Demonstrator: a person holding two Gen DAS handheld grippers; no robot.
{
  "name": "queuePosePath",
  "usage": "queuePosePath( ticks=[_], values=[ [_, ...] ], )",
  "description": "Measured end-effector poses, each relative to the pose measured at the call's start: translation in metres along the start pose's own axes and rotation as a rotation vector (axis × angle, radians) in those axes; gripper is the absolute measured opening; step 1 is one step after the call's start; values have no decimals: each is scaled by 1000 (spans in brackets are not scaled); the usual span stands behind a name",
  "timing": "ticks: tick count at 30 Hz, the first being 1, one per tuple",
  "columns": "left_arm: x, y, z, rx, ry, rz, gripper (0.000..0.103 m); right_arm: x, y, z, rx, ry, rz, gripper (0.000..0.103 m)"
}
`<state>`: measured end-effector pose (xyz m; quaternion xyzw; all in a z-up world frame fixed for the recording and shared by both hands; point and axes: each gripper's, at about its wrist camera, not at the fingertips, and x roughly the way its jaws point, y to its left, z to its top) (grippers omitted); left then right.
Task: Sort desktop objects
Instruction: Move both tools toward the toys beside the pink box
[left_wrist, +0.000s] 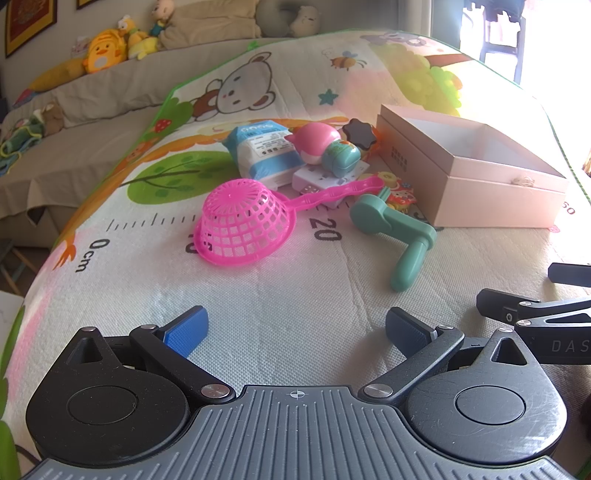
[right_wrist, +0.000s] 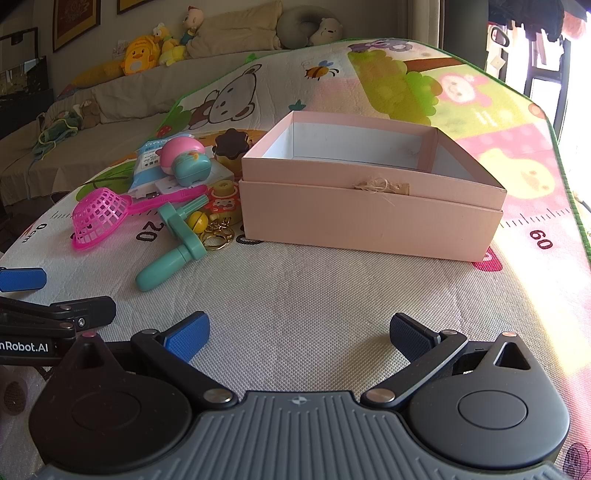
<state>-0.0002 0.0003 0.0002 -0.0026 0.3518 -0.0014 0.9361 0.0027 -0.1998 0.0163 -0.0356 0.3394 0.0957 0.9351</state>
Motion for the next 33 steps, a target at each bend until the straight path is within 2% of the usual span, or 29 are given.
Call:
queuePosePath(
  ticks=[9,15,20,24,28,33],
  values=[
    [0,0,0,0,1,0,103,1,0,3,2,17,0,103],
    [2,2,4,9,23,-8,103,-7,3,0,25,69,-14,103],
    [-2,5,4,34,52,-39,103,-13,4,-2,1,92,7,103],
    [-4,12,6,15,70,-39,103,-15,7,0,-28,110,48,103],
    [-2,18,10,18,78,-18,103,-23,17,3,-87,37,85,103],
    [4,31,17,0,82,19,103,-20,28,18,-144,-8,104,103]
  ],
)
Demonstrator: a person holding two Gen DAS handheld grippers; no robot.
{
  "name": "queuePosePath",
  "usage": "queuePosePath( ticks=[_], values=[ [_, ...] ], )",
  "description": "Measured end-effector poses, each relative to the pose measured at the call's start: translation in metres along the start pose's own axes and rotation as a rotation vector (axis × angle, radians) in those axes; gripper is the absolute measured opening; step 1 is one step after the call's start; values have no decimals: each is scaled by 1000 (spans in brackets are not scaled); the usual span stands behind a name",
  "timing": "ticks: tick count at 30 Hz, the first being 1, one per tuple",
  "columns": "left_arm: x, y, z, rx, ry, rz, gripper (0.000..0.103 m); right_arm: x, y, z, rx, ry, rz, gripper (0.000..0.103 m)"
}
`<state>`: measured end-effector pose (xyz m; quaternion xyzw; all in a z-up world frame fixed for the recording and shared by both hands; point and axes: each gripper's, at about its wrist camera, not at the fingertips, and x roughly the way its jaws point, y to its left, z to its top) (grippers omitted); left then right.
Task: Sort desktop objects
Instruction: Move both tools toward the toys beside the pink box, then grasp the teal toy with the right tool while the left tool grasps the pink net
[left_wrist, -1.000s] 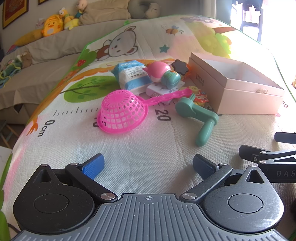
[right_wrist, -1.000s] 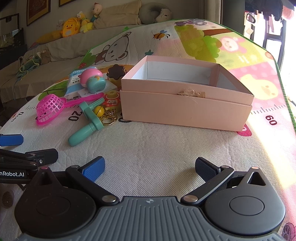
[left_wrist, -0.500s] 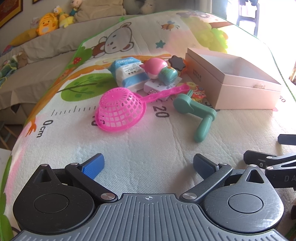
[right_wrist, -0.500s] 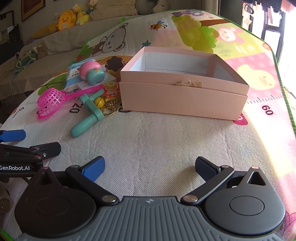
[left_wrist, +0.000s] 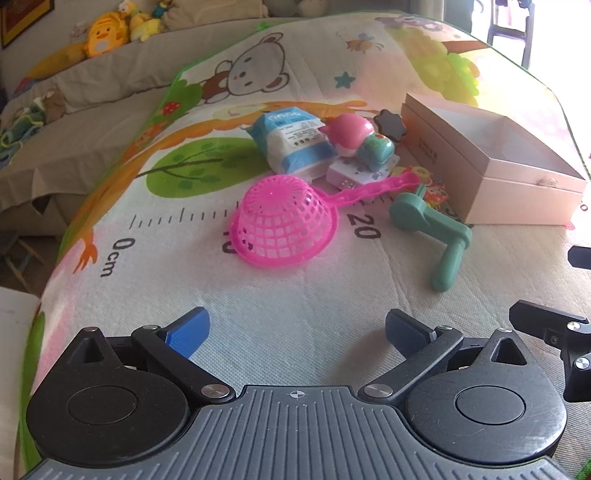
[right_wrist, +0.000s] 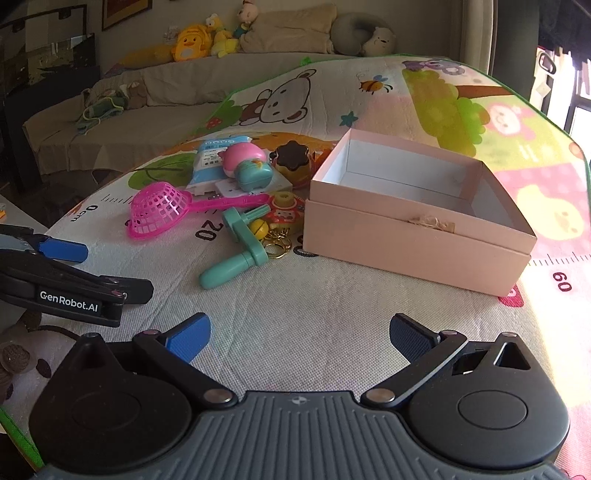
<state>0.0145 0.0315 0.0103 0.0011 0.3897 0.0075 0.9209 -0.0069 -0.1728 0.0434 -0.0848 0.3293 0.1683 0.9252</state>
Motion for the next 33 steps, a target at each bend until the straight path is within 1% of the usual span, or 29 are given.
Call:
queuePosePath(
  ticks=[3,5,6,8,10,11,12,13,15,16,18,19,22,24,26,29,30,31,33],
  values=[
    [4,6,8,1,-9,22,103,2,8,8,-55,-33,12,100],
    [8,11,15,3,-20,48,103,7,14,14,-81,-41,32,88],
    [11,14,20,-2,-29,74,103,11,18,17,-84,-39,47,84],
    [15,22,30,-16,-45,114,103,22,23,24,-85,-31,69,64],
    [17,29,38,-29,-58,139,103,36,28,33,-83,-32,69,54],
    [17,31,41,-33,-62,144,103,42,30,37,-82,-33,68,53],
    [16,34,44,-35,-67,146,103,50,31,40,-81,-31,71,53],
    [14,35,46,-35,-71,143,103,56,33,43,-81,-27,73,49],
    [11,37,47,-35,-86,122,103,67,34,46,-90,-1,77,32],
    [9,36,47,-32,-90,103,103,68,33,45,-85,13,82,21],
    [9,34,48,-13,-95,53,103,59,30,41,-76,11,112,16],
    [10,31,48,4,-98,31,103,52,28,37,-78,15,123,11],
    [20,19,48,71,-106,9,103,31,16,21,-65,35,133,11],
    [29,12,50,109,-100,-4,103,18,4,8,-50,49,114,11],
    [38,10,52,122,-82,-20,103,5,-8,-1,-26,54,86,11],
    [49,8,54,104,-63,-11,102,-6,-27,-9,31,67,55,11],
    [50,9,54,98,-58,-13,88,-8,-32,-12,45,68,47,11],
    [51,9,55,92,-42,-20,78,-10,-36,-13,55,67,42,11],
    [49,11,53,71,-35,-26,78,-10,-40,-14,66,71,41,11]
  ],
)
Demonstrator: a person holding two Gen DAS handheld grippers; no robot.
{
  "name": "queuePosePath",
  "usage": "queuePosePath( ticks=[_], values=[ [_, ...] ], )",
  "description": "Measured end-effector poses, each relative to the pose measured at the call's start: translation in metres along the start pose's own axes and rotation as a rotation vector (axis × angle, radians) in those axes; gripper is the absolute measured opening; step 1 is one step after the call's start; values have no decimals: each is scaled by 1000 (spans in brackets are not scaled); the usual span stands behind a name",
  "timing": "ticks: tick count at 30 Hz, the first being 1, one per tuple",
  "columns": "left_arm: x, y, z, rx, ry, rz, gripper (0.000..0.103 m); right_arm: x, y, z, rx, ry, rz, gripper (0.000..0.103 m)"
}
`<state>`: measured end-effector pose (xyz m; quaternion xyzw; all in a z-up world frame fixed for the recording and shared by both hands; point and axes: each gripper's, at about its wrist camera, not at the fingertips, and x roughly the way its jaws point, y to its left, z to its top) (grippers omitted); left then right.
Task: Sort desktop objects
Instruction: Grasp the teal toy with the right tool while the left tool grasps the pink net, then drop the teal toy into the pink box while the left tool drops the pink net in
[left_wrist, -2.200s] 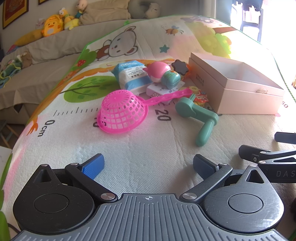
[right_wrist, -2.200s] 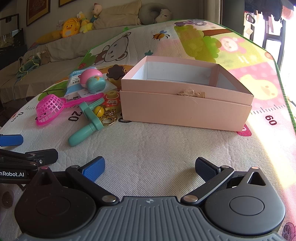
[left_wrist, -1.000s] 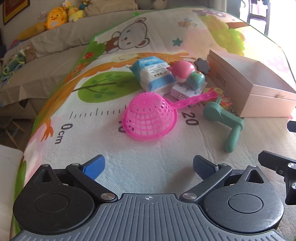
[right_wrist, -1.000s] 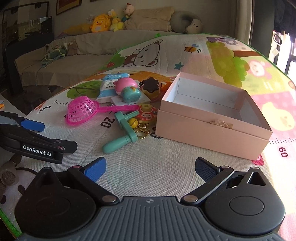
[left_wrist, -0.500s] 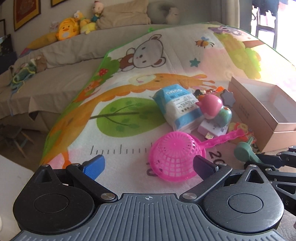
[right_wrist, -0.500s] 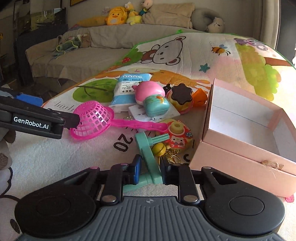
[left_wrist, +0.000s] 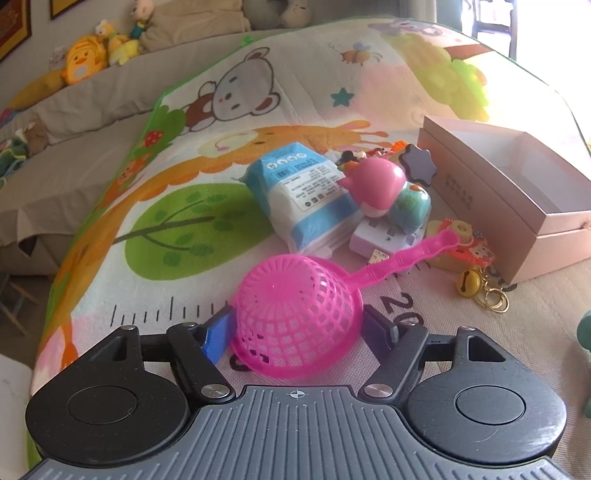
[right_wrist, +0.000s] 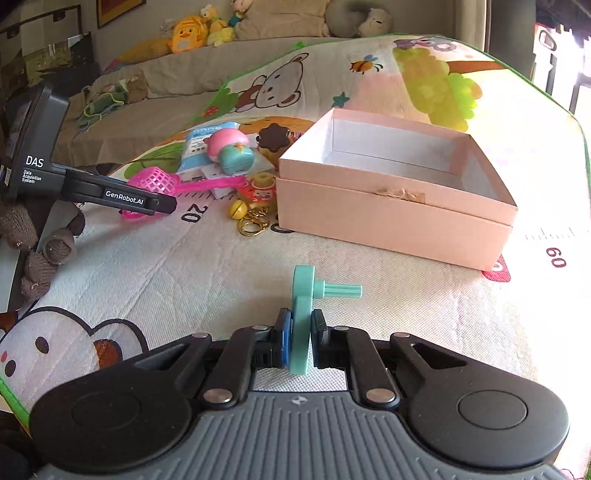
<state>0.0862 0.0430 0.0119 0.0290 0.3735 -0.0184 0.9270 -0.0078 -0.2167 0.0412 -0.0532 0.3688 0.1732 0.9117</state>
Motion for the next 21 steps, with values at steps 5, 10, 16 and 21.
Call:
queuePosePath(
  ticks=[5,10,16,21],
  values=[
    [-34,-14,-11,64,-33,-52,77,-10,-5,2,3,5,14,11],
    [-95,-46,-3,154,-165,-197,77,-51,-22,15,13,-41,15,11],
    [-107,-92,68,174,-328,-334,78,-84,-58,69,-14,-211,-116,11],
    [-61,-129,136,146,-307,-348,96,-34,-79,113,-24,-237,-187,19]
  ],
)
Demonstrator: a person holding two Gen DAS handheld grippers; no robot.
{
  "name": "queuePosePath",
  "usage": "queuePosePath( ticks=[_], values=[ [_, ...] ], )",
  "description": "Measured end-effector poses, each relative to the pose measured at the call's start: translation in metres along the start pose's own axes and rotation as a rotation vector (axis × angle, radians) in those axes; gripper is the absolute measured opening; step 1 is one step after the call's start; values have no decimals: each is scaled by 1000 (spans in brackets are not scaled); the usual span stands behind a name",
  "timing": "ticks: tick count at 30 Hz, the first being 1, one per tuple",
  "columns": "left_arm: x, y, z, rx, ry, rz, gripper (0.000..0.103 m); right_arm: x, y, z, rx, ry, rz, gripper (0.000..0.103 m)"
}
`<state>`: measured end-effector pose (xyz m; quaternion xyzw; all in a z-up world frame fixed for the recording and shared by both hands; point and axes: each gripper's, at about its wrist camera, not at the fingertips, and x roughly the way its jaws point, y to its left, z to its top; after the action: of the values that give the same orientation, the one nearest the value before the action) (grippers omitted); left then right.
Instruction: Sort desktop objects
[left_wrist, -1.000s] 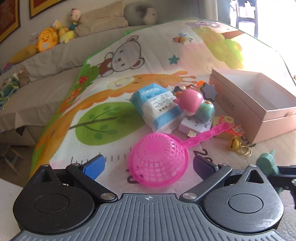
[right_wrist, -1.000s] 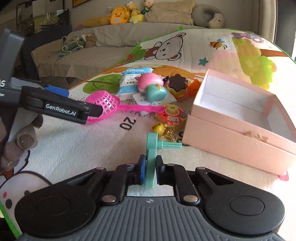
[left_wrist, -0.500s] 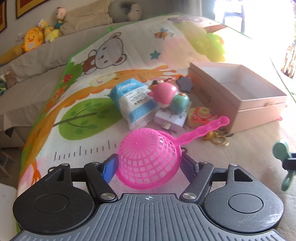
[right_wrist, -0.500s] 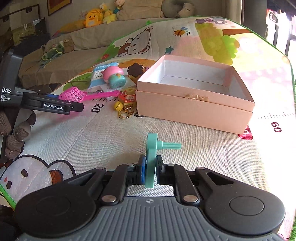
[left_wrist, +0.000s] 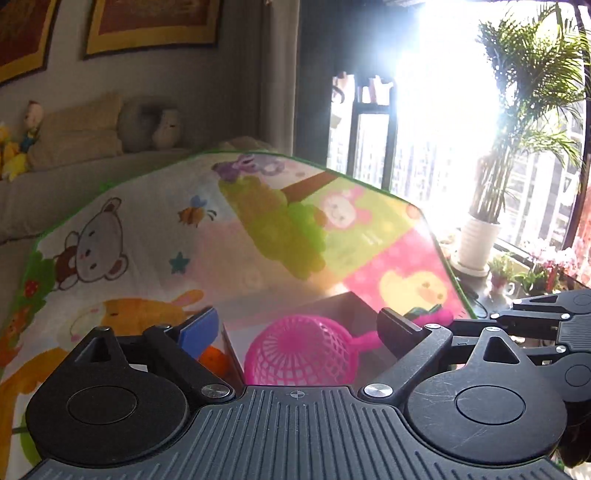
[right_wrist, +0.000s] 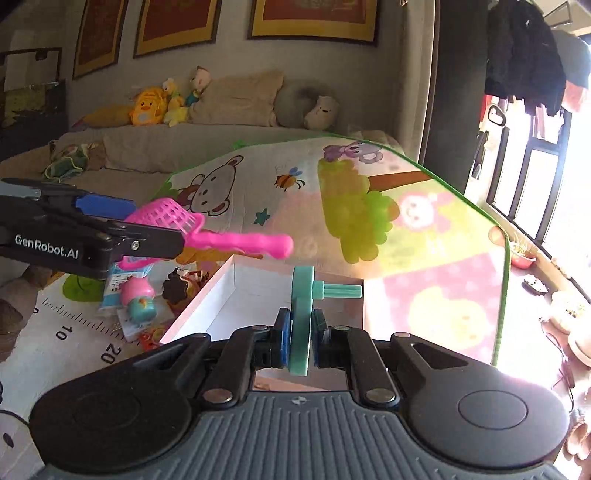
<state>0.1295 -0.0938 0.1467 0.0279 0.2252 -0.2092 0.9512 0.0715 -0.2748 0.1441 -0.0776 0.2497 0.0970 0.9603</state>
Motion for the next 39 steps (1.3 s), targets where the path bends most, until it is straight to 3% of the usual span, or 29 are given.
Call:
queuePosePath(
  ticks=[1,4,9,13,17,19,24,28,33,37,39],
  values=[
    [5,2,0,2,17,16,96,8,-2,-2,10,19,-11,27],
    [-4,16,-25,-7,35,57,100,13,-5,-19,31,44,-1,29],
    [-29,41,-98,-38,133,176,101,4,7,-44,19,64,31,34],
    [-47,56,-150,-43,209,299,101,1,43,-43,-83,46,89,38],
    [-61,70,-173,-65,228,364,101,12,87,-29,-137,36,191,55],
    [-64,75,-178,-76,228,375,102,26,109,-18,-148,43,225,59],
    [-67,88,-184,-143,231,365,102,80,146,18,-129,88,233,59],
    [-72,88,-187,-166,197,357,102,125,161,34,-127,110,140,58],
    [-75,93,-188,-206,169,340,103,175,166,41,-117,214,70,50],
    [-78,97,-189,-239,159,327,103,192,169,37,-107,300,79,38],
    [-79,97,-189,-241,155,325,103,189,173,33,-120,299,82,39]
  ],
)
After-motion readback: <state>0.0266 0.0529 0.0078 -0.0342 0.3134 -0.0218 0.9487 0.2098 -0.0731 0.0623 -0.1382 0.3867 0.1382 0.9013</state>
